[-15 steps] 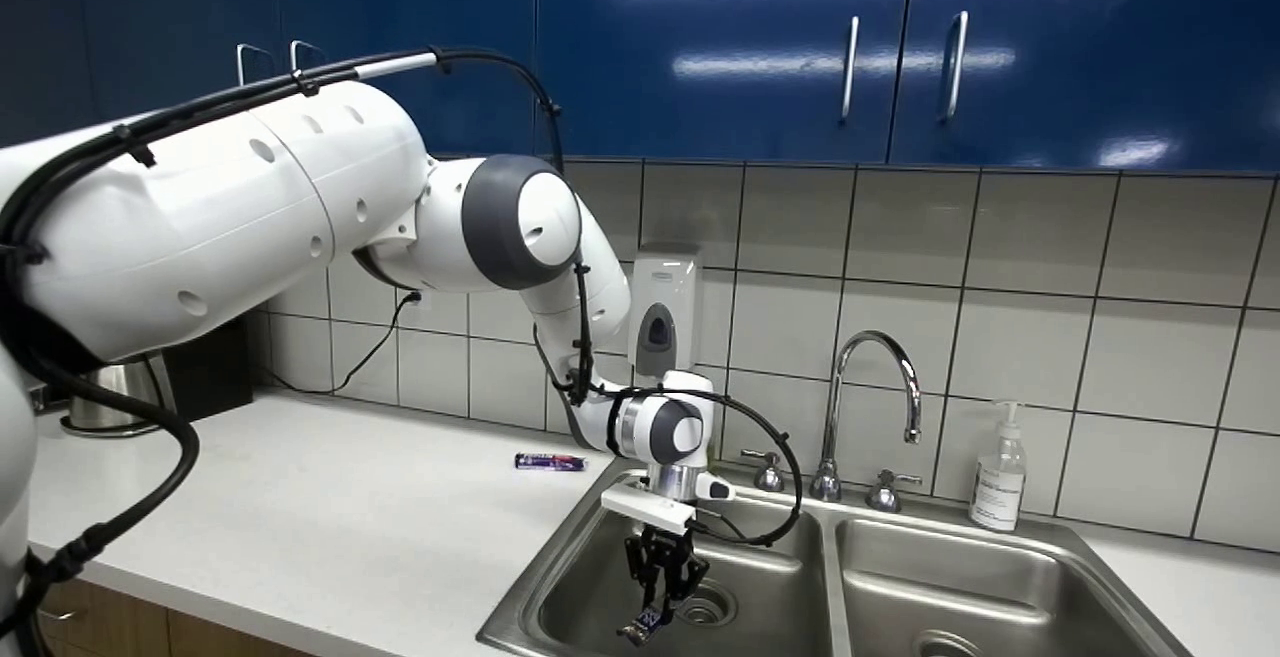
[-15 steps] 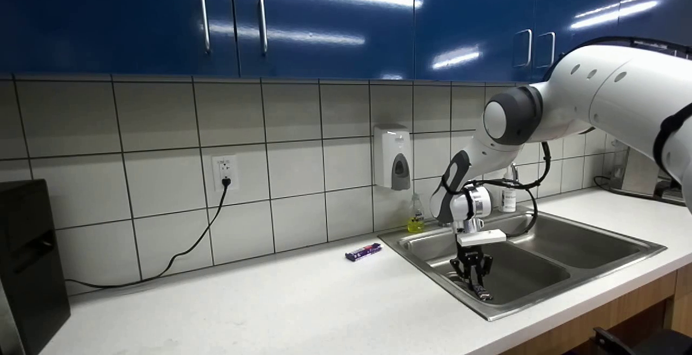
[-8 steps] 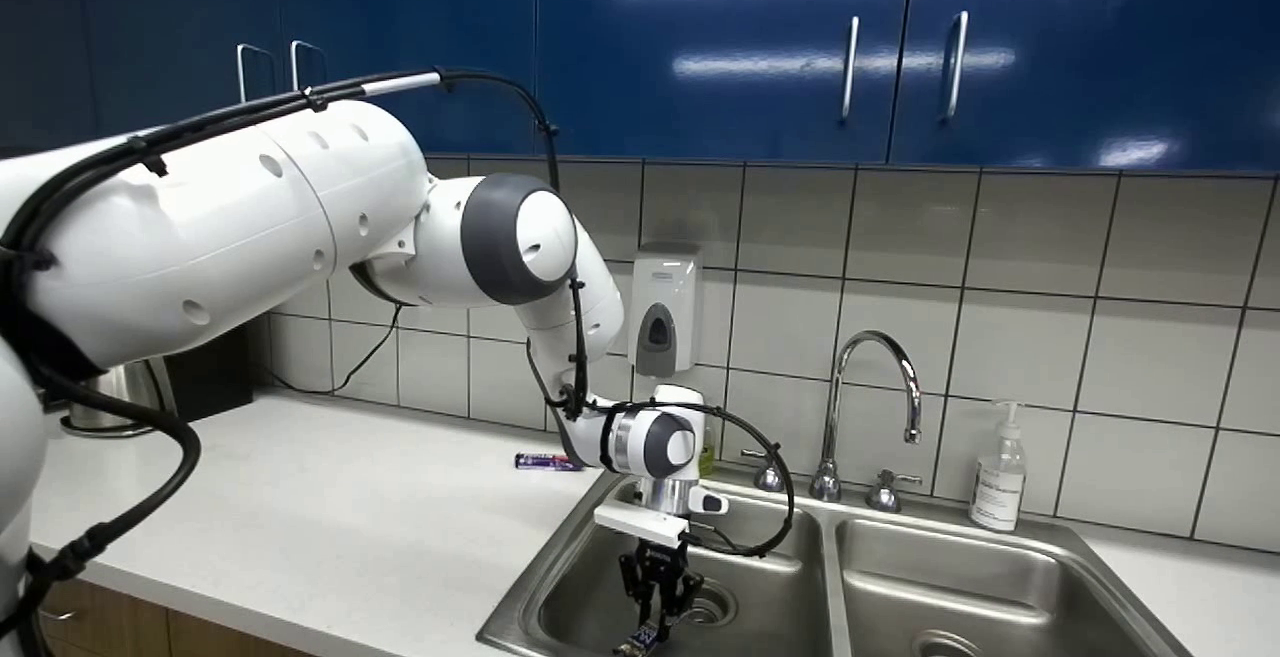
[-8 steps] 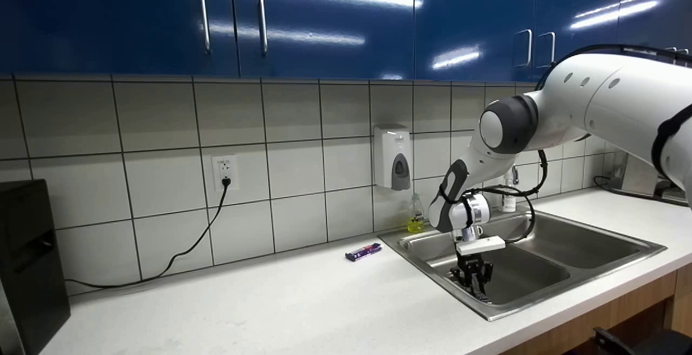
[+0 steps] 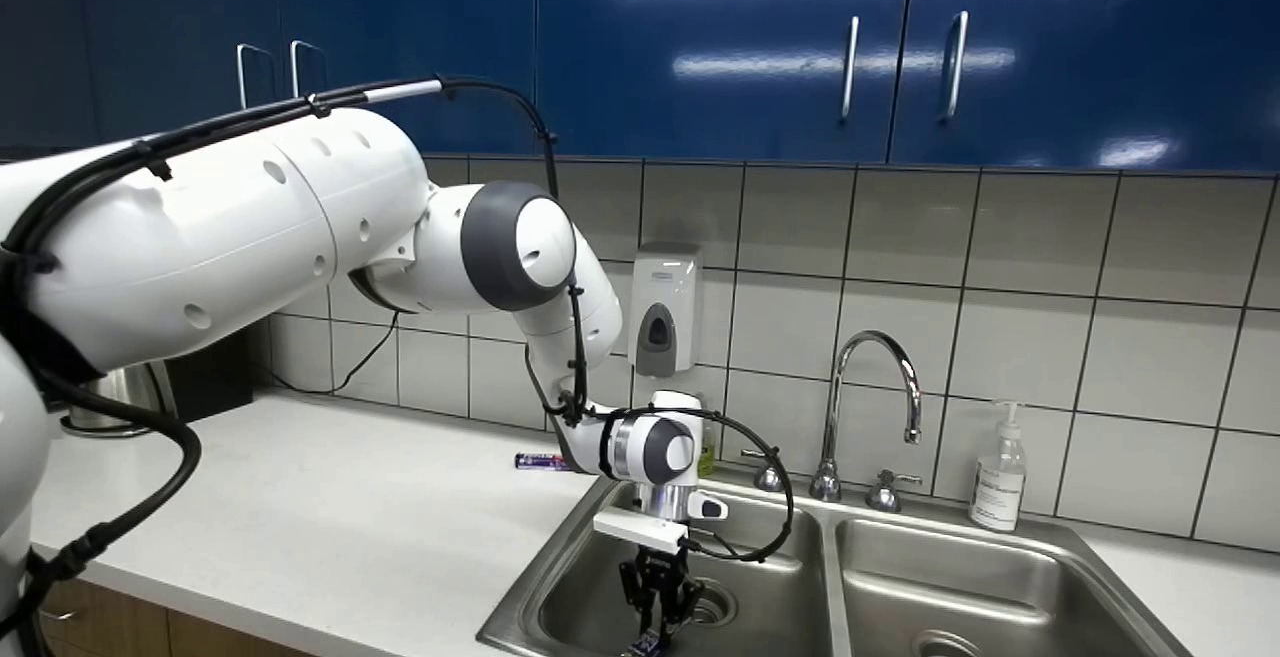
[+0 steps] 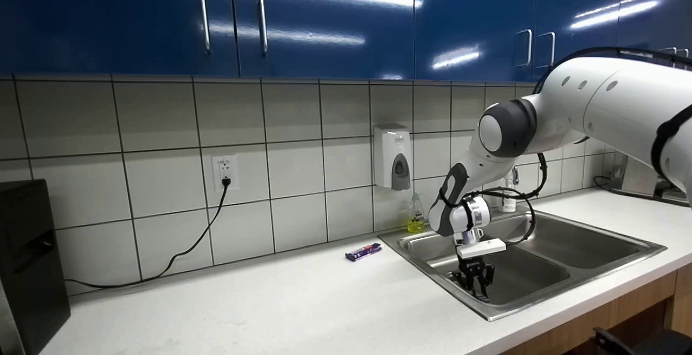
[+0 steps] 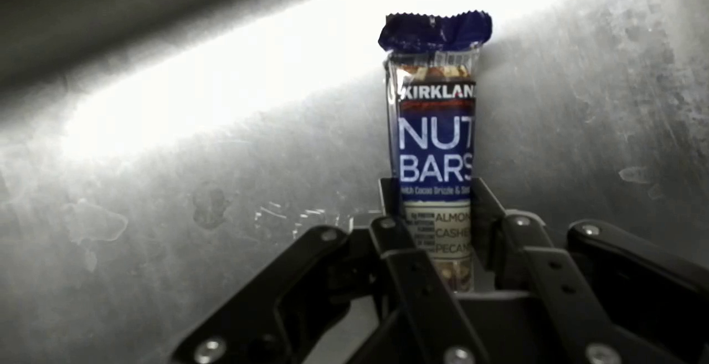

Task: Put the chocolate bar inside the sink

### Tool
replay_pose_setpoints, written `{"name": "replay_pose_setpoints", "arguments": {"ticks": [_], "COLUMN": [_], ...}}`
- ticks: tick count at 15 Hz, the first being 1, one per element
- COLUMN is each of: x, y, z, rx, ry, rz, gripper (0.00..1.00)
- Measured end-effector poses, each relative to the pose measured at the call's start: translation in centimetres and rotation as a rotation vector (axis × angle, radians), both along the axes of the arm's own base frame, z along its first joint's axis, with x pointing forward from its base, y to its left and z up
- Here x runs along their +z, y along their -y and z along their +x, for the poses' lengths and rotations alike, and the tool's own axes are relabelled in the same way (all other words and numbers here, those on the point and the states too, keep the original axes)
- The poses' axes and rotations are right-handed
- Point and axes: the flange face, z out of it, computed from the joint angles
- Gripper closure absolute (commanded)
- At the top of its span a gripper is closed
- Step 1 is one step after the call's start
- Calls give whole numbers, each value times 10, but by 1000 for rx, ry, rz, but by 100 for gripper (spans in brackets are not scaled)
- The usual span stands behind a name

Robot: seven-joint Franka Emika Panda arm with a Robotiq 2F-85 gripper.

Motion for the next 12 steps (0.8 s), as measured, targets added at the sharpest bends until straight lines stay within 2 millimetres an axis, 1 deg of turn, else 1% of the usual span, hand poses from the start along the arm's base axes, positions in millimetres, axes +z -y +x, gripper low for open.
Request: {"name": "replay_pose_setpoints", "arguments": {"ticks": [1,3,4,6,9,12], "x": [-1,-2,-2,-1,4,19], "y": [0,0,0,-1,-3,-5], "z": [0,0,0,1,5,12], "rx": [1,3,3,3,7,11], "ry": [-2,-3,-3,-1,9,29], "rz": [-3,-6,-7,-9,-11,-15], "gripper": [38,23,14,1,0,0]}}
